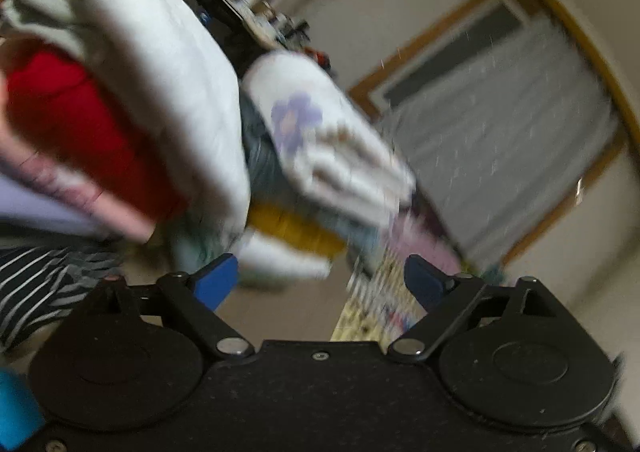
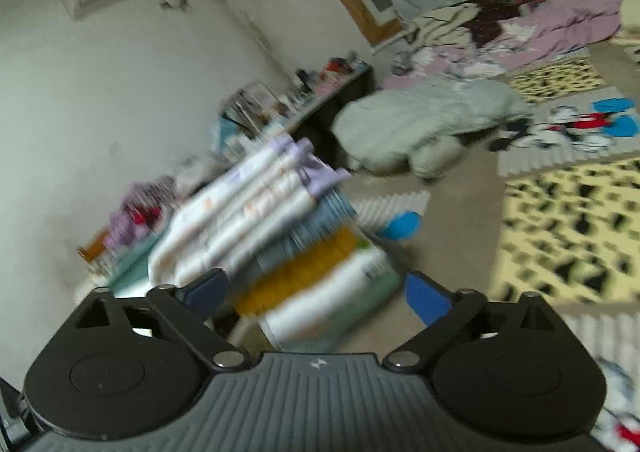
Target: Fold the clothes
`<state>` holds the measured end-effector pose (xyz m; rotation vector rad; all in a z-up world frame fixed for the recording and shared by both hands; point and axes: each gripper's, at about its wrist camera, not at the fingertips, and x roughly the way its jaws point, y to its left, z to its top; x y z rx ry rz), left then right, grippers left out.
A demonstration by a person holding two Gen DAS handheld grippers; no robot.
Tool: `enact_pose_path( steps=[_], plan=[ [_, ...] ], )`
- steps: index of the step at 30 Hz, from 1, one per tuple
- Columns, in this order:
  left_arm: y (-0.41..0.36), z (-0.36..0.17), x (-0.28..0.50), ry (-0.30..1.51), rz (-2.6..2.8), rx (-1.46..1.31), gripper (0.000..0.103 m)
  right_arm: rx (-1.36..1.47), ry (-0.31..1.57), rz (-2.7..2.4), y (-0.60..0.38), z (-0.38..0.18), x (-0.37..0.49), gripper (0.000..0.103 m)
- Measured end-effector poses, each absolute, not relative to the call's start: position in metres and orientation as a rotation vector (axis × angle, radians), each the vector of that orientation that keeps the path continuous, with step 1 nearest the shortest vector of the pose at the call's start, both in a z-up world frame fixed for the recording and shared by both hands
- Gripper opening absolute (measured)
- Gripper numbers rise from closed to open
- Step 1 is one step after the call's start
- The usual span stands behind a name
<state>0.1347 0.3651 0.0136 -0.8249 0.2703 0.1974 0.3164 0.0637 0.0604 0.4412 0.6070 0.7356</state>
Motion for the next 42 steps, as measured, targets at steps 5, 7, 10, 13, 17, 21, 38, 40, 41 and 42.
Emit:
enact_pose_path(
  steps=[5,7,10,13,17,21,38,40,41,42],
  plan=[
    [0.308,0.014,0.1,0.385,0.188,-0.638,0.103,0.328,0.631,0.598,0.015,0.056,0.258,0.103],
    [0.283,0.014,0.09,0.422,0.171,-0.574,0.103,0.302,0.655,0.54,-0.006,0.051,0.239,0.103],
    [0.247,0.016,0.077,0.46,0.141,-0.51,0.103,0.256,0.696,0.471,-0.036,0.045,0.214,0.103],
    [0.205,0.024,0.069,0.457,0.122,-0.435,0.103,0.218,0.717,0.402,-0.07,0.045,0.187,0.103],
    [0.144,0.038,0.065,0.457,0.07,-0.315,0.103,0.156,0.695,0.309,-0.121,0.055,0.155,0.103],
    [0.095,0.055,0.058,0.437,-0.007,-0.28,0.103,0.093,0.621,0.211,-0.18,0.076,0.125,0.103],
    [-0.04,0.049,0.017,0.601,0.005,-0.051,0.103,0.069,0.572,0.056,-0.287,0.062,0.013,0.103],
    [-0.044,0.048,0.008,0.611,-0.009,-0.041,0.103,0.084,0.578,0.056,-0.286,0.06,0.004,0.103],
    [-0.046,0.049,0.004,0.608,-0.018,-0.036,0.103,0.094,0.581,0.058,-0.285,0.059,0.0,0.103],
    [-0.047,0.05,0.0,0.603,-0.023,-0.029,0.103,0.101,0.583,0.06,-0.284,0.058,-0.002,0.103]
  ],
)
